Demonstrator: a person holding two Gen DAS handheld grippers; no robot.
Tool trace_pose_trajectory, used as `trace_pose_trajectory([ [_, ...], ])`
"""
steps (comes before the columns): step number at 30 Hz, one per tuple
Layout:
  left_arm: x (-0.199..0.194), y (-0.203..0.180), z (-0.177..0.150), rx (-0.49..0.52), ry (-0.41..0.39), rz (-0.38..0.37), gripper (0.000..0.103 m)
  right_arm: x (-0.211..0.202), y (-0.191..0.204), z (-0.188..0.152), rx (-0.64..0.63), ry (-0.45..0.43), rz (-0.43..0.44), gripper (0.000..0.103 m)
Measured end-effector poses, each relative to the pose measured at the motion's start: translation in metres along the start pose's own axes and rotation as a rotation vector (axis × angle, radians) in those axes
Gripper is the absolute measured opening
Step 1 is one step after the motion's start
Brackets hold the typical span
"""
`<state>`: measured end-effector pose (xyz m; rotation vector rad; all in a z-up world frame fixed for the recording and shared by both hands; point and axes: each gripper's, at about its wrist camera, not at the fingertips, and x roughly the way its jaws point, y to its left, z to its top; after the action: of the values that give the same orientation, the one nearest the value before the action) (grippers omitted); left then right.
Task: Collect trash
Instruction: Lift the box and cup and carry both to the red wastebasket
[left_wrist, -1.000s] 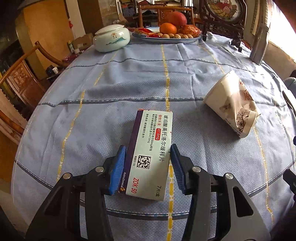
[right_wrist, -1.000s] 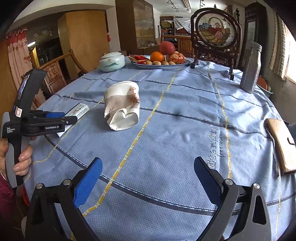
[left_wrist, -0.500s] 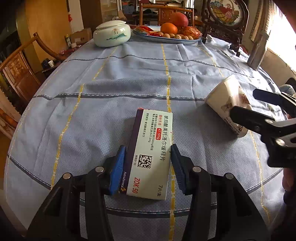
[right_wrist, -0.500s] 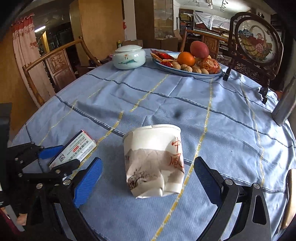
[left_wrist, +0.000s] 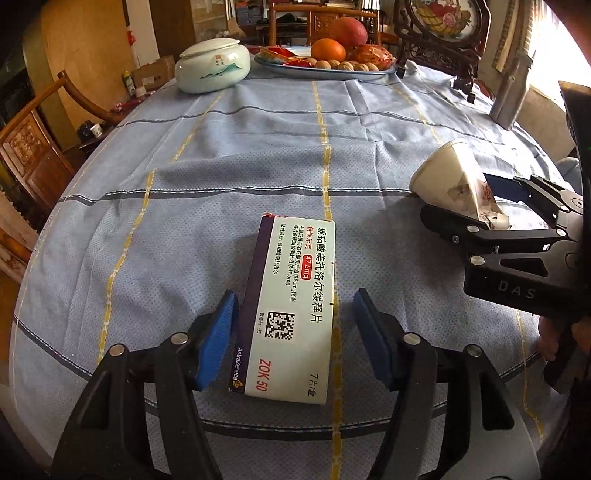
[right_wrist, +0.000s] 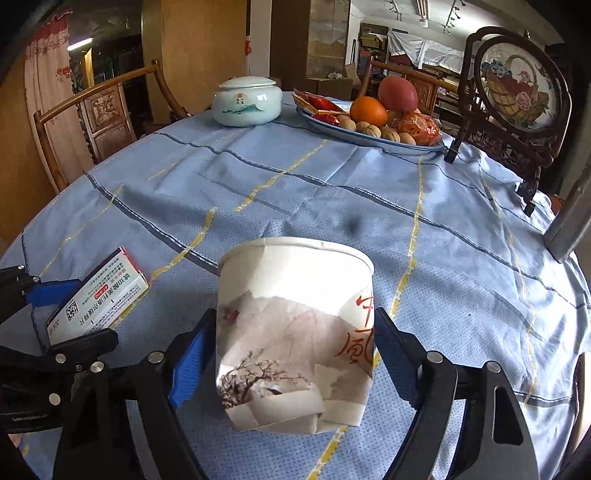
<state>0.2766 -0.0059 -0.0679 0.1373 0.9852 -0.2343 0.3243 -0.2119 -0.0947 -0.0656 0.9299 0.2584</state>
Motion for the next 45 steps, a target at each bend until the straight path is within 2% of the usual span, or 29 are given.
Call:
trace_pose_trajectory([
  [5, 0.0, 0.001, 0.001, -0.005, -0.005, 0.002, 0.067, -0.005, -0.005, -0.001, 0.021, -0.024, 0.001, 0.074],
  [8, -0.006, 0.002, 0.0, -0.014, -0.038, -0.003, 0.047, -0.016, -0.003, 0.0, 0.021, -0.057, 0.02, 0.074],
  [12, -0.017, -0.001, -0.002, -0.001, -0.098, -0.002, 0.047, -0.038, -0.002, 0.003, 0.027, -0.131, 0.021, 0.074],
  [16, -0.029, 0.001, -0.004, -0.007, -0.161, -0.018, 0.047, -0.051, -0.006, 0.004, 0.047, -0.167, 0.037, 0.074],
  [20, -0.041, 0.017, -0.009, -0.092, -0.191, -0.036, 0.047, -0.067, -0.008, 0.002, 0.055, -0.215, 0.045, 0.074],
  [23, -0.051, 0.028, -0.017, -0.141, -0.198, -0.018, 0.047, -0.077, -0.008, 0.001, 0.06, -0.239, 0.064, 0.074],
  [33, -0.114, 0.048, -0.064, -0.218, -0.268, 0.086, 0.047, -0.118, 0.005, -0.017, 0.062, -0.341, 0.142, 0.074],
  [37, -0.142, 0.059, -0.088, -0.25, -0.303, 0.121, 0.047, -0.134, 0.021, -0.029, 0.033, -0.382, 0.137, 0.074],
  [45, -0.189, 0.103, -0.155, -0.373, -0.324, 0.218, 0.047, -0.165, 0.067, -0.044, -0.029, -0.431, 0.216, 0.074],
])
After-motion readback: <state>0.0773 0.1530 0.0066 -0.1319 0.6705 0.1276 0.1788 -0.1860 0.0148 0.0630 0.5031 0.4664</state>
